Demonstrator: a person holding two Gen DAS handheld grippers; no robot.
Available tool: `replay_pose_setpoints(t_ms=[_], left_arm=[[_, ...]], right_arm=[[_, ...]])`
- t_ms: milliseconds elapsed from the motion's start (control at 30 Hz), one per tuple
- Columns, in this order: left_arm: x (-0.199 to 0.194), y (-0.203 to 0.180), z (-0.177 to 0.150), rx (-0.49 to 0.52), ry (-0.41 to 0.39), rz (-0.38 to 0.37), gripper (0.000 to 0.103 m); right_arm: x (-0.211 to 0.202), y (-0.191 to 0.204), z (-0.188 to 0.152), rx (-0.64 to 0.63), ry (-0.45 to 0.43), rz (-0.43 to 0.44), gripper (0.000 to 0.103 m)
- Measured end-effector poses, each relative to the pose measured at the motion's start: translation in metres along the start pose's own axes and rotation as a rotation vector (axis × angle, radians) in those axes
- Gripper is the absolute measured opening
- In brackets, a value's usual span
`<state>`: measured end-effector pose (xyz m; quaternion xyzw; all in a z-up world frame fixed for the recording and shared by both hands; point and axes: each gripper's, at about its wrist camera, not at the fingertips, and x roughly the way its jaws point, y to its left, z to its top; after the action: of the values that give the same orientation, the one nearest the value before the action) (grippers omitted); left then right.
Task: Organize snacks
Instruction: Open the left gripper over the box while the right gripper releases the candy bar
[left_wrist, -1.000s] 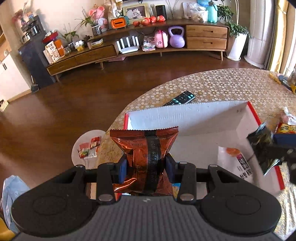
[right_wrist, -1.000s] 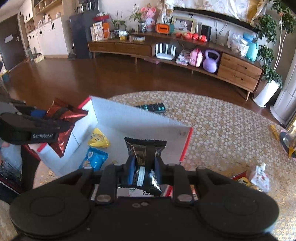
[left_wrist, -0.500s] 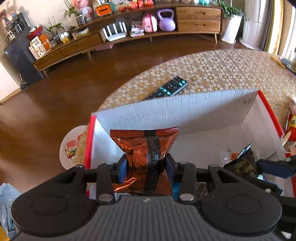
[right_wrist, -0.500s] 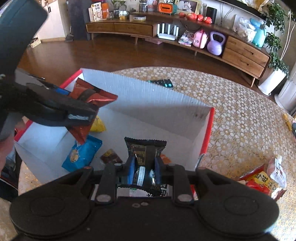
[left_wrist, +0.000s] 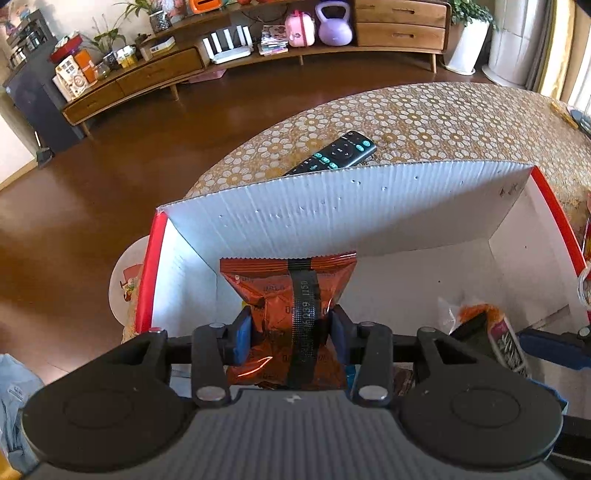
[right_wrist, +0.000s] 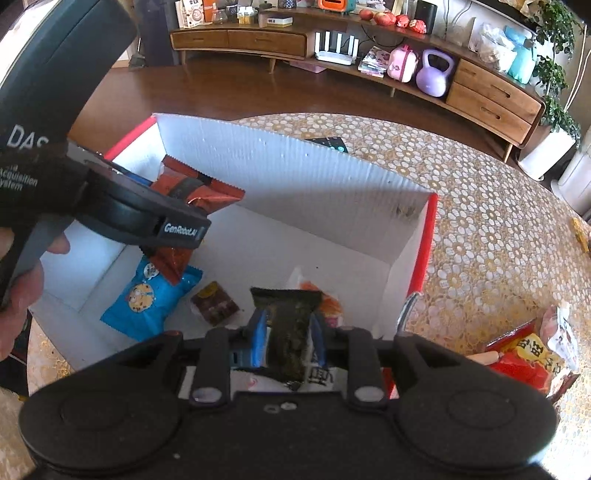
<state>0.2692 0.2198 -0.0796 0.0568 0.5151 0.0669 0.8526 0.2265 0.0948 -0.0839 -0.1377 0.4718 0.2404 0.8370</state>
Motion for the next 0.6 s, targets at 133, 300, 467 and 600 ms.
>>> replay_pose_setpoints(t_ms=[133,300,467,600], left_arm=[[-0.004,0.002,0.001,-0.015,-0.004,-0.009,0.051],[-0.021,0.000,-0.001,-0.010,-0.043,-0.004,0.067],[-0.037,-0.004,-0.003,-0.008,-0.058,-0.017,0.067],[-0.055,-0.008,-0.008,0.006,-0.084,-0.021,0.067]], right_arm=[[-0.005,0.000,-0.001,-0.002,-0.001,-0.001,0.029],[-0.015,-0.002,-0.003,0.007,-0.015,0.002,0.035],[-0.032,-0.003,-0.006,0.013,-0.042,0.007,0.047],[-0.048,-0.002,-0.008,0.013,-0.065,0.008,0.054]])
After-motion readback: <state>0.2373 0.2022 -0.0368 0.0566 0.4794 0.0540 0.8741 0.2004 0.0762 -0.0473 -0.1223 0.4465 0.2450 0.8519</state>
